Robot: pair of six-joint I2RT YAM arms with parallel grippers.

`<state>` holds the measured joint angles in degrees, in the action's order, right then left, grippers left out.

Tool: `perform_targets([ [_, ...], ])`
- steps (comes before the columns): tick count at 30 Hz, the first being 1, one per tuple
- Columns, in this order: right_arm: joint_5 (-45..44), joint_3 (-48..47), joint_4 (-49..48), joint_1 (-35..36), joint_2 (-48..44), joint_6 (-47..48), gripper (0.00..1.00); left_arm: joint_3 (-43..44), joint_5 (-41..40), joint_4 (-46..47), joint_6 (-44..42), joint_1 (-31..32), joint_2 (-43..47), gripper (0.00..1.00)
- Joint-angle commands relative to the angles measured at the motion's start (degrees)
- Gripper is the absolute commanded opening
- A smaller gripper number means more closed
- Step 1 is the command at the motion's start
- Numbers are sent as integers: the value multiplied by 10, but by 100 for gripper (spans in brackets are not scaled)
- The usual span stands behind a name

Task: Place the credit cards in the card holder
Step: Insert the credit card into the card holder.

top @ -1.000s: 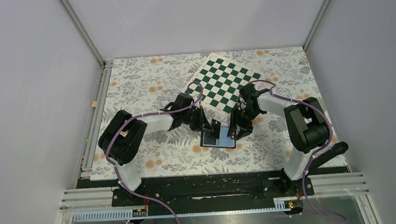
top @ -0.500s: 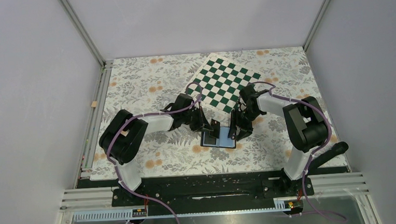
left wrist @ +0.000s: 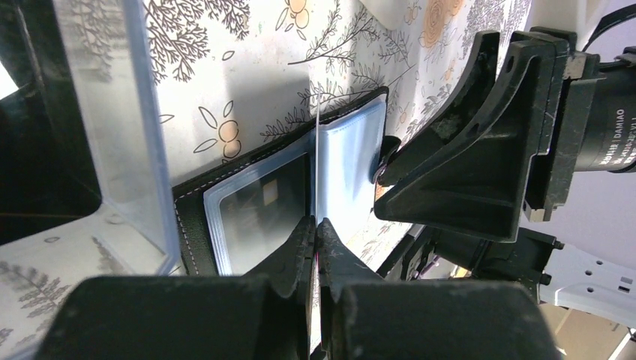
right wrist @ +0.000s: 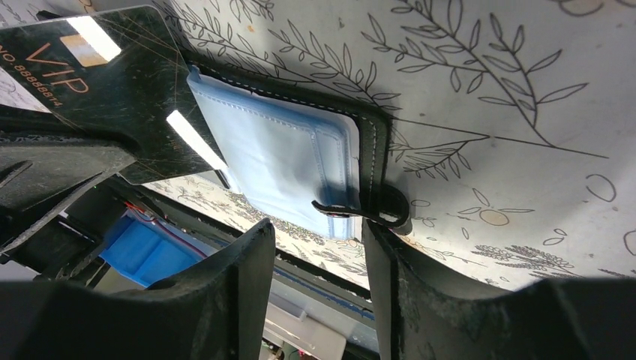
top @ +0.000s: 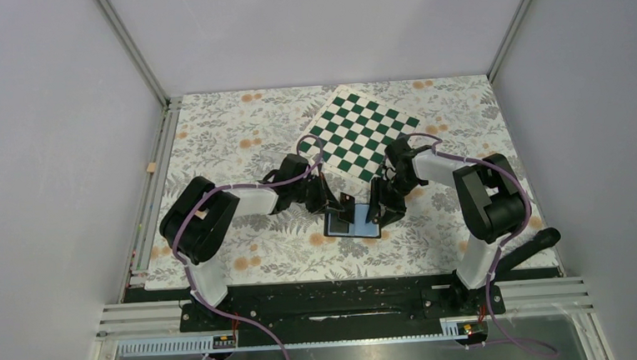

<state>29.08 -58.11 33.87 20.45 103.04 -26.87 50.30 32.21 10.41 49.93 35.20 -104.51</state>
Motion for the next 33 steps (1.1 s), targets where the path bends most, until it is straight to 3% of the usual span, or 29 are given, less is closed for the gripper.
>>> perform_targets([
  [1, 2, 6, -11, -5, 6, -4, 54, -9, 10, 25, 20, 6, 0, 0],
  [33, 15, 12, -20, -8, 0, -4, 53, -18, 8, 19, 20, 9, 21, 0],
])
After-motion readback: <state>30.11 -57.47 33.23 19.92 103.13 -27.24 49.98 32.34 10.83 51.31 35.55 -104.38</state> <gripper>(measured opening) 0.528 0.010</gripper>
